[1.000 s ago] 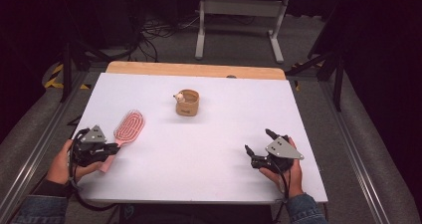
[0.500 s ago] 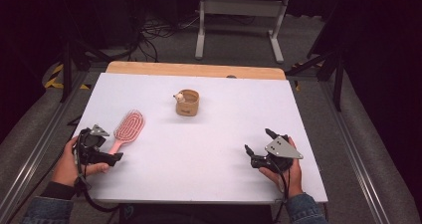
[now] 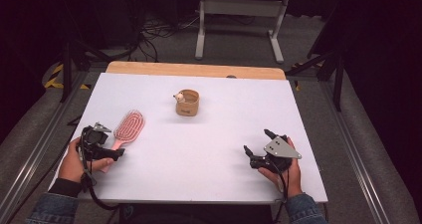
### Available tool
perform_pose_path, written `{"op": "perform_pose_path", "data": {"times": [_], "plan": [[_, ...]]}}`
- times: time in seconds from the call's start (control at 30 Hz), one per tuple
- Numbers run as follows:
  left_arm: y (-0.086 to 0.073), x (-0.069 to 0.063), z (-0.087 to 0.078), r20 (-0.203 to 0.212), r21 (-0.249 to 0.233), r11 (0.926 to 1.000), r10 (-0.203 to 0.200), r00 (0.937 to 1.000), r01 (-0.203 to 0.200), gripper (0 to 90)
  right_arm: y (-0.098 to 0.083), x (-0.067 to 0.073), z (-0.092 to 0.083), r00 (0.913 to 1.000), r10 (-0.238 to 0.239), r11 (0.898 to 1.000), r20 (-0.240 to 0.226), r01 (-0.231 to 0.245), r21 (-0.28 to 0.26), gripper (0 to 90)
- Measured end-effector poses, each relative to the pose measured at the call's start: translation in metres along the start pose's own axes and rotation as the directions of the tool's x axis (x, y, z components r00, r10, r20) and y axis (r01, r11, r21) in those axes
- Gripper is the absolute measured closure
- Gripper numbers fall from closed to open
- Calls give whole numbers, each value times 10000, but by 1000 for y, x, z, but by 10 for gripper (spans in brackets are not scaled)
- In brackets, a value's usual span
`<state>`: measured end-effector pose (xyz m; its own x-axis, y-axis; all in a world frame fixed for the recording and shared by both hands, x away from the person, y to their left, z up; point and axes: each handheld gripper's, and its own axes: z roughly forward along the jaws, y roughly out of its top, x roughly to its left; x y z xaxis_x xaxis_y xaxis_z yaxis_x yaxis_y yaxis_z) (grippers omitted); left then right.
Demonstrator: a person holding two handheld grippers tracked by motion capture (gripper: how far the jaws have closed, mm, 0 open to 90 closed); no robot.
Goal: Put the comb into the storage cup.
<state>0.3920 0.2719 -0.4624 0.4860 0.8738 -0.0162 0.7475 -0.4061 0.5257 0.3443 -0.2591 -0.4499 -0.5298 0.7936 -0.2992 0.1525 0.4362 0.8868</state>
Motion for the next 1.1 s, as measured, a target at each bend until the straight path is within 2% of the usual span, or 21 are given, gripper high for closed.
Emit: {"op": "perform_pose_path", "data": {"times": [0.13, 0.2, 0.27, 0.3, 0.43, 0.63, 0.87, 0.93, 1.1], "plan": [[3, 0, 1, 115, -24, 10000, -59, 9999, 59, 305, 0, 0, 1, 10000, -19, 10000, -4, 19, 26, 134], [4, -1, 0, 99, -6, 10000, 26, 9999, -26, 388, -1, 1, 1, 10000, -32, 10000, -15, 33, 58, 134], [4, -3, -2, 187, -48, 9996, 273, 9995, -272, 476, -1, 0, 1, 10000, 56, 10000, -46, -56, 57, 134], [4, -3, -2, 270, -32, 9997, 248, 9993, -248, 526, -1, 0, 1, 10000, 86, 10000, -43, -86, 49, 134], [4, -2, -2, 288, -36, 9995, 331, 9990, -330, 629, -1, 0, 2, 10000, 52, 10000, -63, -52, 80, 134], [4, -1, -1, 230, -183, 9995, 259, 9994, -255, 681, -2, 1, 3, 10000, 51, 9999, -61, -50, 135, 134], [3, -4, -1, -31, -340, 9982, 497, 9988, -497, 690, -1, 3, 3, 9999, -53, 9999, -96, 55, 134, 134], [2, -5, -1, -113, -541, 9963, 670, 9977, -675, 691, -1, 2, 3, 9999, -60, 9999, -94, 61, 139, 134], [0, -5, -1, -159, -1015, 9921, 729, 9972, -741, 693, -1, 3, 3, 9999, -62, 9999, -89, 63, 105, 134]]}}
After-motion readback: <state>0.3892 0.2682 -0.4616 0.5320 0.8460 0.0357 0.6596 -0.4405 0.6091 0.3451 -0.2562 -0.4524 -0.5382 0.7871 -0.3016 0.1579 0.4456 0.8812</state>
